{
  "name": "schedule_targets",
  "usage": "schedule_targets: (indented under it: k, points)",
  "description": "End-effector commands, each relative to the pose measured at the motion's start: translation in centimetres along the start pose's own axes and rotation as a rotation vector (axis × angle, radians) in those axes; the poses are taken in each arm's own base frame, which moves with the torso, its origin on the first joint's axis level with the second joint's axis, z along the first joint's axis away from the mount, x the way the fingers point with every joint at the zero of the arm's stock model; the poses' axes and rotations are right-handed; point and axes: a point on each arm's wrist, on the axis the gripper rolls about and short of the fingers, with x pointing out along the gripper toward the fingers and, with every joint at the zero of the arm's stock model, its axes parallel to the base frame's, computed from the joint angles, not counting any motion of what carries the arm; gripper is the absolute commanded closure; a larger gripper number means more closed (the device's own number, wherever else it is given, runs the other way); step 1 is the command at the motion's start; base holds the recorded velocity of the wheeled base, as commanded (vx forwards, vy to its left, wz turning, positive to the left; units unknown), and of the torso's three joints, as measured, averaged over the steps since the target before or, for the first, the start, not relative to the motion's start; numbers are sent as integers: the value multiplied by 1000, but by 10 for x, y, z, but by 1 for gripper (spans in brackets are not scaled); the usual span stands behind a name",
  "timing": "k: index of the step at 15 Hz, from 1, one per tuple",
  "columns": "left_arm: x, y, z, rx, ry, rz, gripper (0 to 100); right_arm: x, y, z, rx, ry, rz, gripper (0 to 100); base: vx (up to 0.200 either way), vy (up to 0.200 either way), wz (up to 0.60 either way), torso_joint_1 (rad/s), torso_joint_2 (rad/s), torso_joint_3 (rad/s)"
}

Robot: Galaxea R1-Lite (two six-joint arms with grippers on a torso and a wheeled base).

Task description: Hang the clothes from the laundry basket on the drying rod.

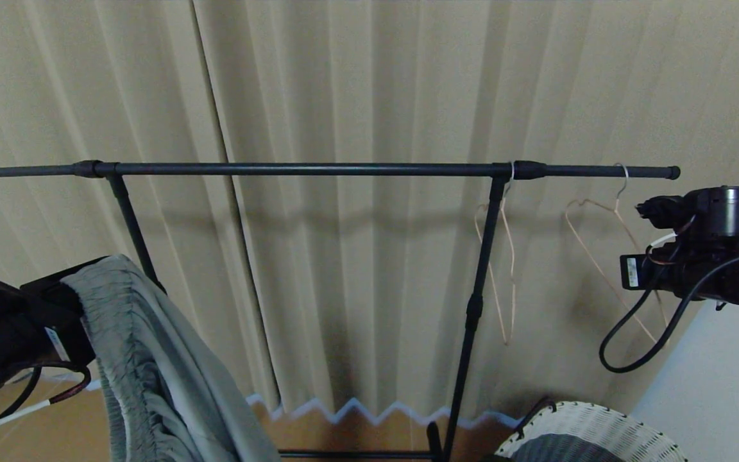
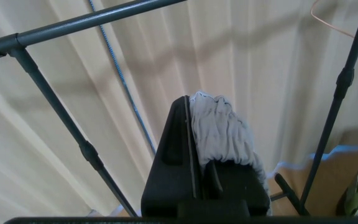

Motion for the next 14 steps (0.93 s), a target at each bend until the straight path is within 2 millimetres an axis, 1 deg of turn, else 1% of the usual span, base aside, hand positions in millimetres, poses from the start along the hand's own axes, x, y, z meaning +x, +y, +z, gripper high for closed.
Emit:
schedule_targets:
  k: [1,6,10,11,12,14]
  points:
    - [0,0,0,-1,0,1,100,-2,0,1,3,-8,2,100,0,0,0,0,0,0]
    - [1,-1,-5,1,22,-5,100,-19,-4,9,43,-63,9,100,0,0,0,0,0,0]
    - [1,-1,-6,1,25,-6,100,-45,-7,12,53,-111,45,100,0,0,0,0,0,0]
    - [1,-1,-6,1,25,-6,100,-45,-7,12,53,-111,45,100,0,0,0,0,0,0]
    - [1,-1,-6,2,26,-6,100,-54,-9,11,56,-121,46,100,0,0,0,0,0,0]
    - [0,-2,-8,2,34,-8,100,-62,-10,11,59,-136,48,100,0,0,0,0,0,0]
